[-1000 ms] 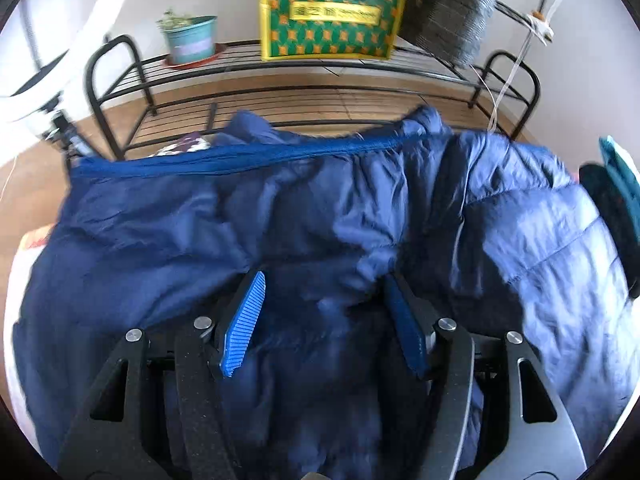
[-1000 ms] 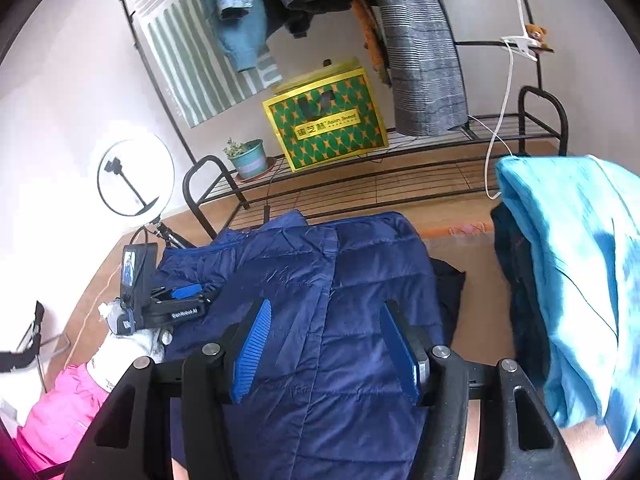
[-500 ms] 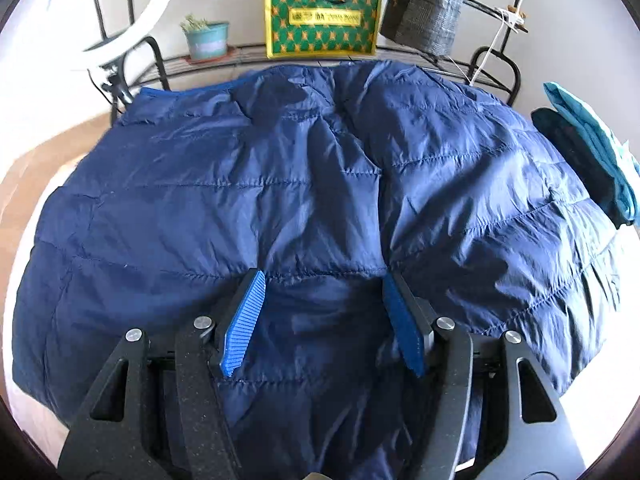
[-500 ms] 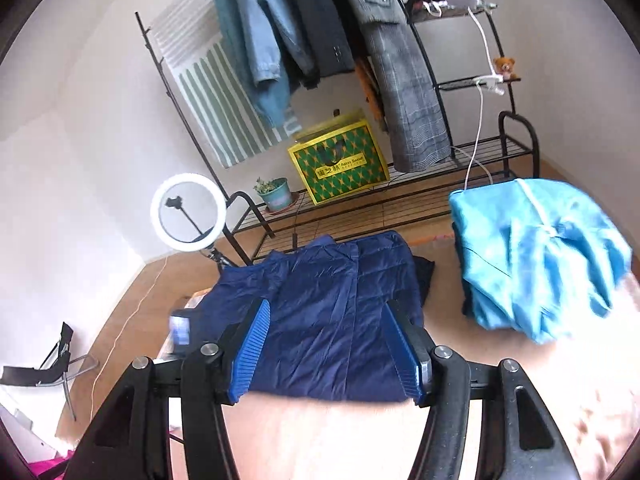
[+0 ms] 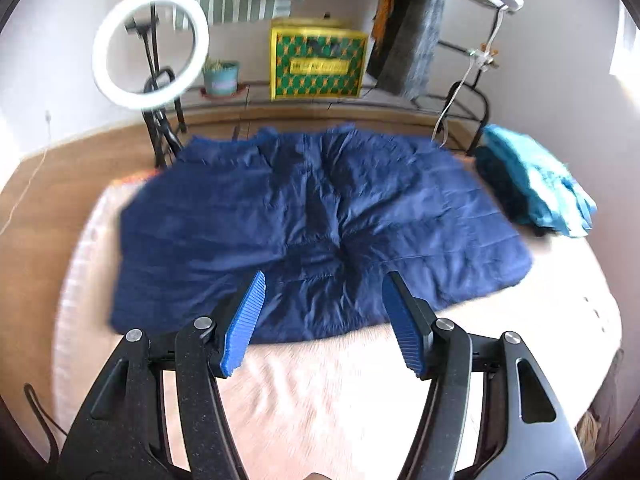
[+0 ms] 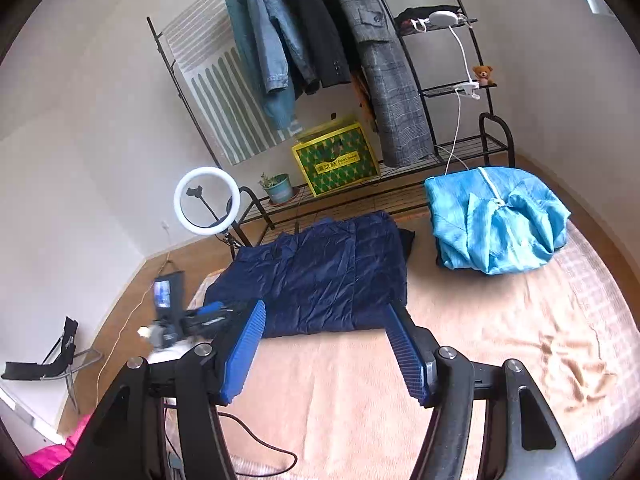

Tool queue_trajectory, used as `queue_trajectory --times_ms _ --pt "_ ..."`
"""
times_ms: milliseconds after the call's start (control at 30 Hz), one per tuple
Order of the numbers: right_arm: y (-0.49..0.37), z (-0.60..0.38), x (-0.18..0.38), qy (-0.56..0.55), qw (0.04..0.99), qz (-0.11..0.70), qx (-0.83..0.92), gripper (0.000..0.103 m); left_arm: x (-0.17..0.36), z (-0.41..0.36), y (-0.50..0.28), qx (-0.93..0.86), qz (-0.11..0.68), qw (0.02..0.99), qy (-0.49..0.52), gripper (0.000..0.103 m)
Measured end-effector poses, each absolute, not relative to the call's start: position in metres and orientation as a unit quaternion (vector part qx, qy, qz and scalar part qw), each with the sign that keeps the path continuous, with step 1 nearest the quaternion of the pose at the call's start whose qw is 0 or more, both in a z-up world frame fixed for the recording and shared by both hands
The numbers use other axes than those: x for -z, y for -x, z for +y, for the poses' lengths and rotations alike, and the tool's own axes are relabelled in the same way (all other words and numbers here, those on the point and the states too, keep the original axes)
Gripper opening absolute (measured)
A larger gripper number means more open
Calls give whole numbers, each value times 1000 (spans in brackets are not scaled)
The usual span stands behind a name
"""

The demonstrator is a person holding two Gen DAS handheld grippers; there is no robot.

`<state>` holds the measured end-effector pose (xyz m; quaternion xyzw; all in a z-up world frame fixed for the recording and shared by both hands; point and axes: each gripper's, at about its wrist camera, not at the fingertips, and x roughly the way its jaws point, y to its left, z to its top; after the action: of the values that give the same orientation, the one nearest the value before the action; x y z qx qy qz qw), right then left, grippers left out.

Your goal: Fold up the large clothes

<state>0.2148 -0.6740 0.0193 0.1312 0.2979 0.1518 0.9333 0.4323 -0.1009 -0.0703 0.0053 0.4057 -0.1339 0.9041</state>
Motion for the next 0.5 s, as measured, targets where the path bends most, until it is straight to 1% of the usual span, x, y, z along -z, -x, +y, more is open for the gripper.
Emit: queue_trajectory --times_ms 133,300,333,433,500 --pt "-187 -687 -53 -115 948 259 -144 67 -3 -74 -394 125 357 925 -24 63" --pt "-175 -698 -72 -115 957 238 -123 69 -65 -48 -370 117 329 937 -20 63" --pt "-177 -698 -69 -114 956 242 -121 69 -70 -46 -369 114 324 939 -25 63" --pt "-202 -693 -43 -127 943 275 -137 79 -62 -45 -378 103 326 940 -22 63" --pt "-224 -687 -15 -140 936 297 -130 79 -44 -48 -390 107 333 937 -6 63"
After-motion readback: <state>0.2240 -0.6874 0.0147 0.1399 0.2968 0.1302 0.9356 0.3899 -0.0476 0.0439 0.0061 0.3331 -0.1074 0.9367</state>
